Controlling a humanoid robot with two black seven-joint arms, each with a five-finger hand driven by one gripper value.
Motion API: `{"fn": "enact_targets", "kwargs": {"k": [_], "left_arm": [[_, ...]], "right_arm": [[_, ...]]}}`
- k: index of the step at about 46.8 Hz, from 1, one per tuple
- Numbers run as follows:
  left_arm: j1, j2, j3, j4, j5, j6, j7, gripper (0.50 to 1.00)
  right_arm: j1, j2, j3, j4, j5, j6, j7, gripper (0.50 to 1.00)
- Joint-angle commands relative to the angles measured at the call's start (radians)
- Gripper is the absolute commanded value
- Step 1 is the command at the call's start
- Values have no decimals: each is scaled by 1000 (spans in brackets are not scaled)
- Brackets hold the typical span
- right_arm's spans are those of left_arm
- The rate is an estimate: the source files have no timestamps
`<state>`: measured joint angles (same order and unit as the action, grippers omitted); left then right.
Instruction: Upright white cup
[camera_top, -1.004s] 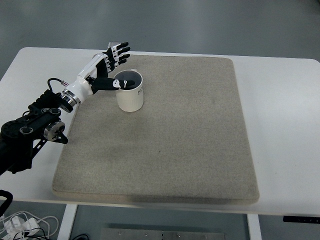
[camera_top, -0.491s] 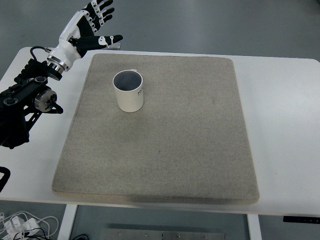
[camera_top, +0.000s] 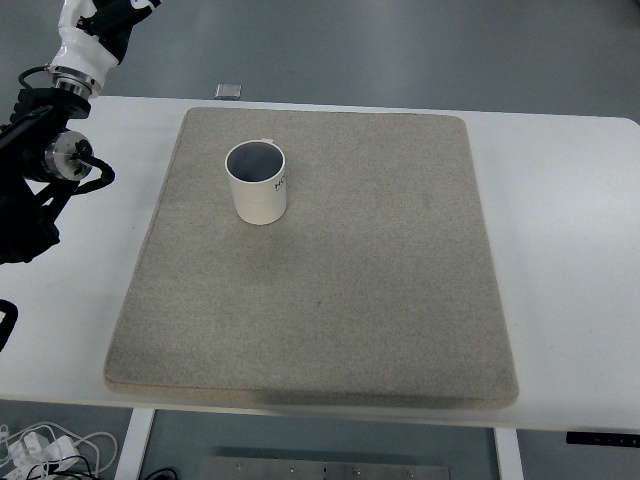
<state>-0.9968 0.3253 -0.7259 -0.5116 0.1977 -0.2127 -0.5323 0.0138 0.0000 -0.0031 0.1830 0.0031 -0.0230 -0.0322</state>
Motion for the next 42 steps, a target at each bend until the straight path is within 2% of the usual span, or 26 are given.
{"fn": "enact_targets", "kwargs": {"k": [1, 4, 7, 15, 28, 35, 42], "left_arm": [[-17, 0, -4, 39, -72, -1, 116, 992], [-20, -3, -3, 62, -119, -4, 169, 992], [-20, -8, 2, 73, -135, -20, 192, 994], [-19, -15, -3, 79, -152, -34, 210, 994], [-16, -66, -3, 133, -294, -34, 301, 992], [-16, -94, -4, 159, -353, -24, 325, 994], [-16, -123, -6, 166, -400, -19, 328, 994]], "right_arm": [[0, 0, 0, 1, 0, 0, 0, 952], [0, 0, 0, 0, 0, 0, 0, 952], [0, 0, 0, 1, 0, 0, 0, 952], [0, 0, 0, 0, 0, 0, 0, 952], [0, 0, 0, 1, 0, 0, 0, 952], [0, 0, 0, 1, 0, 0, 0, 952], [-2, 0, 0, 1, 0, 2, 0, 952]]}}
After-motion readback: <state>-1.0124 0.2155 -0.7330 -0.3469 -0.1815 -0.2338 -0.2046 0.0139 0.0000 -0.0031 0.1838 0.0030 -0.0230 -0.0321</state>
